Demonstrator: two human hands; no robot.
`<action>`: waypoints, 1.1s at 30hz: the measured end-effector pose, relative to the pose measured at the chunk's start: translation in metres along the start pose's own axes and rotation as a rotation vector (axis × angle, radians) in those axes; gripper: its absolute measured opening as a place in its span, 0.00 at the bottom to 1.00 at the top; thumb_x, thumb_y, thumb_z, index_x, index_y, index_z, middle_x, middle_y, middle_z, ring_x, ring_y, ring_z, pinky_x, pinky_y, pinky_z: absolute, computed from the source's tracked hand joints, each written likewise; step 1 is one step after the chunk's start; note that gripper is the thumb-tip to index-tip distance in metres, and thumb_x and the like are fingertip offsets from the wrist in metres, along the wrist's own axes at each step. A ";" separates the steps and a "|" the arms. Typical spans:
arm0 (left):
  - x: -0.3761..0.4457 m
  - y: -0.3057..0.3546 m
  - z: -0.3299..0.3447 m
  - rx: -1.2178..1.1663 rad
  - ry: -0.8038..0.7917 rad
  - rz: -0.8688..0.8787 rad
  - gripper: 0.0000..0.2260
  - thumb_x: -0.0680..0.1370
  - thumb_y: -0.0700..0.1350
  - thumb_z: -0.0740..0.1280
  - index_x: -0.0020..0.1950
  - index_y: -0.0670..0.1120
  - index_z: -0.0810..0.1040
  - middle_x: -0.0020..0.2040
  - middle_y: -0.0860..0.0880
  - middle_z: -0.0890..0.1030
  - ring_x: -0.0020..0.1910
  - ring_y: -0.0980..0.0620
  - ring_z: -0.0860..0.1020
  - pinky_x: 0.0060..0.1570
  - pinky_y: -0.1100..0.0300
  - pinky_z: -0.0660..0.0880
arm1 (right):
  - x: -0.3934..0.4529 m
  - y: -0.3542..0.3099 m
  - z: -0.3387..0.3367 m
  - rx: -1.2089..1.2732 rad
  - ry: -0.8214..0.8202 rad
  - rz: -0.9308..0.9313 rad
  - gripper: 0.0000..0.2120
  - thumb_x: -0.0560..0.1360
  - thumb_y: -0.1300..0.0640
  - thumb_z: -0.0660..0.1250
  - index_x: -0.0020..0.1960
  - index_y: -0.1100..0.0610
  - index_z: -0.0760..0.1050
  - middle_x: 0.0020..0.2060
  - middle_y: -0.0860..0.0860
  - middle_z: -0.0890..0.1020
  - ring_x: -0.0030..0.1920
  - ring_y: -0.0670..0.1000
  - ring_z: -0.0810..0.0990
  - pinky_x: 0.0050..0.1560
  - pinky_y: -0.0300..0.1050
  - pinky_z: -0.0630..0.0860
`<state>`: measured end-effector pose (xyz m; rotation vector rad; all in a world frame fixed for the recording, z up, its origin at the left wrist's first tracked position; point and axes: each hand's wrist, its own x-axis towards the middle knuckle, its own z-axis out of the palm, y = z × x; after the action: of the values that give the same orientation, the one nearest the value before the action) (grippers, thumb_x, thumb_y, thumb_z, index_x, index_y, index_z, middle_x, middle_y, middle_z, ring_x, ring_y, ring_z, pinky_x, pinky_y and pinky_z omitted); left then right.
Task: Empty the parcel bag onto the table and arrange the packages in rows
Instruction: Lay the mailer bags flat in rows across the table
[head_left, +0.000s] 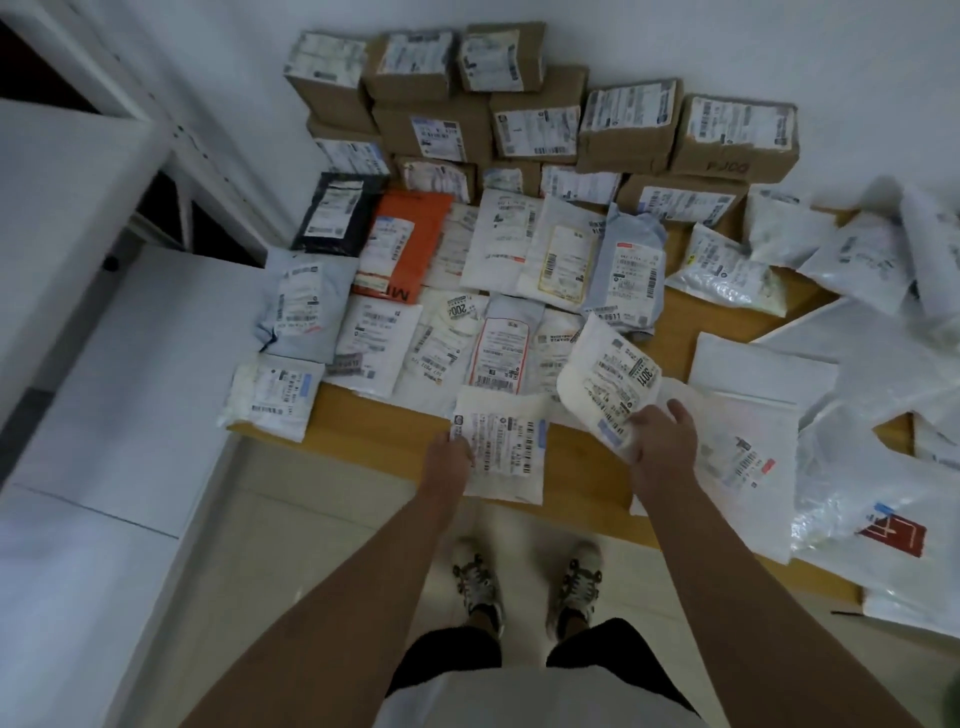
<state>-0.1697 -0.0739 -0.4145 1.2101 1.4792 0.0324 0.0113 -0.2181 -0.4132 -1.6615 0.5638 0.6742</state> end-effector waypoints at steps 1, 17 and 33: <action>0.005 -0.004 -0.013 0.004 0.053 -0.012 0.12 0.77 0.34 0.56 0.36 0.45 0.65 0.34 0.48 0.67 0.31 0.52 0.64 0.30 0.59 0.59 | -0.005 0.004 0.010 -0.055 -0.049 -0.034 0.19 0.72 0.67 0.65 0.61 0.55 0.76 0.53 0.59 0.81 0.44 0.51 0.79 0.46 0.47 0.80; 0.094 -0.019 -0.183 0.354 0.227 -0.008 0.19 0.83 0.47 0.52 0.72 0.44 0.67 0.68 0.39 0.74 0.65 0.37 0.73 0.63 0.48 0.68 | -0.096 0.080 0.163 0.151 -0.229 0.148 0.18 0.71 0.75 0.58 0.50 0.56 0.75 0.54 0.56 0.81 0.54 0.64 0.80 0.48 0.71 0.78; 0.081 -0.026 -0.178 0.435 0.173 0.559 0.23 0.74 0.53 0.60 0.66 0.43 0.71 0.59 0.43 0.74 0.59 0.43 0.72 0.60 0.48 0.69 | -0.114 0.100 0.175 -0.117 -0.098 0.043 0.22 0.68 0.70 0.61 0.57 0.53 0.75 0.50 0.51 0.80 0.50 0.59 0.80 0.45 0.67 0.81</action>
<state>-0.3023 0.0715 -0.4292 1.9932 1.2842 0.2051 -0.1609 -0.0644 -0.4275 -1.7187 0.4992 0.8288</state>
